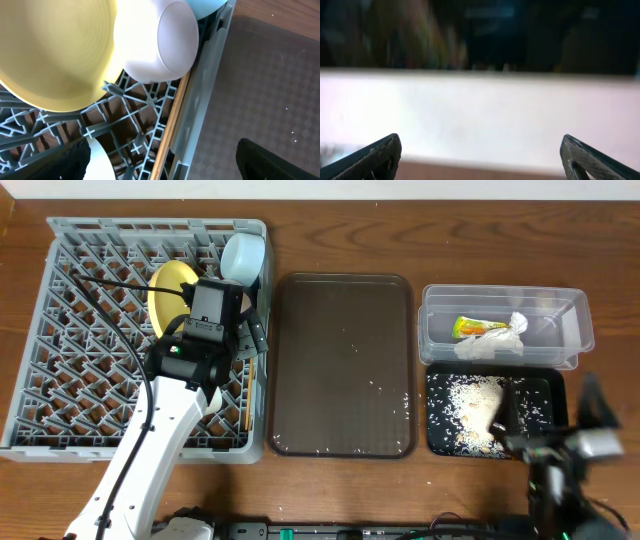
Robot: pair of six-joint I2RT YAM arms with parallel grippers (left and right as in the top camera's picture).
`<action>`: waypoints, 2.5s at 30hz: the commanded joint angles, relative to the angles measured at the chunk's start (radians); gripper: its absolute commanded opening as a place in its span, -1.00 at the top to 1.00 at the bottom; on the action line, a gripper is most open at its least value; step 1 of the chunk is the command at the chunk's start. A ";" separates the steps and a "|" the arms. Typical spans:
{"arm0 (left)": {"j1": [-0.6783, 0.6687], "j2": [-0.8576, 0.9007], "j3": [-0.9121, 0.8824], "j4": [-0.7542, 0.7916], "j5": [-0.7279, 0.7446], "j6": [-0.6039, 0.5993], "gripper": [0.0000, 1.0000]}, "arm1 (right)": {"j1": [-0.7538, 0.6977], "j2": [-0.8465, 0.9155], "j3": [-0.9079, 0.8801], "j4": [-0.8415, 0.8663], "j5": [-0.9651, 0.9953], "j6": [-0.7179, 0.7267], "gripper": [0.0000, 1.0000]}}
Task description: Sort waste into correct bins and load items into the dishwasher
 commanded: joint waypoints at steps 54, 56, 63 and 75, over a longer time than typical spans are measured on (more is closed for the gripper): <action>0.002 -0.099 -0.005 -0.031 -0.006 -0.005 -0.88 | 0.046 -0.006 -0.264 -0.155 0.154 0.039 -0.99; 0.002 -0.163 -0.010 -0.031 -0.005 -0.005 -0.87 | 0.046 -0.006 -0.264 -0.155 0.154 0.039 -0.98; 0.003 -0.463 -0.050 -0.030 -0.061 0.079 -0.87 | 0.046 -0.006 -0.264 -0.155 0.154 0.039 -0.99; 0.122 -0.922 -0.400 0.063 -0.069 0.122 -0.87 | 0.046 -0.006 -0.264 -0.155 0.154 0.039 -0.99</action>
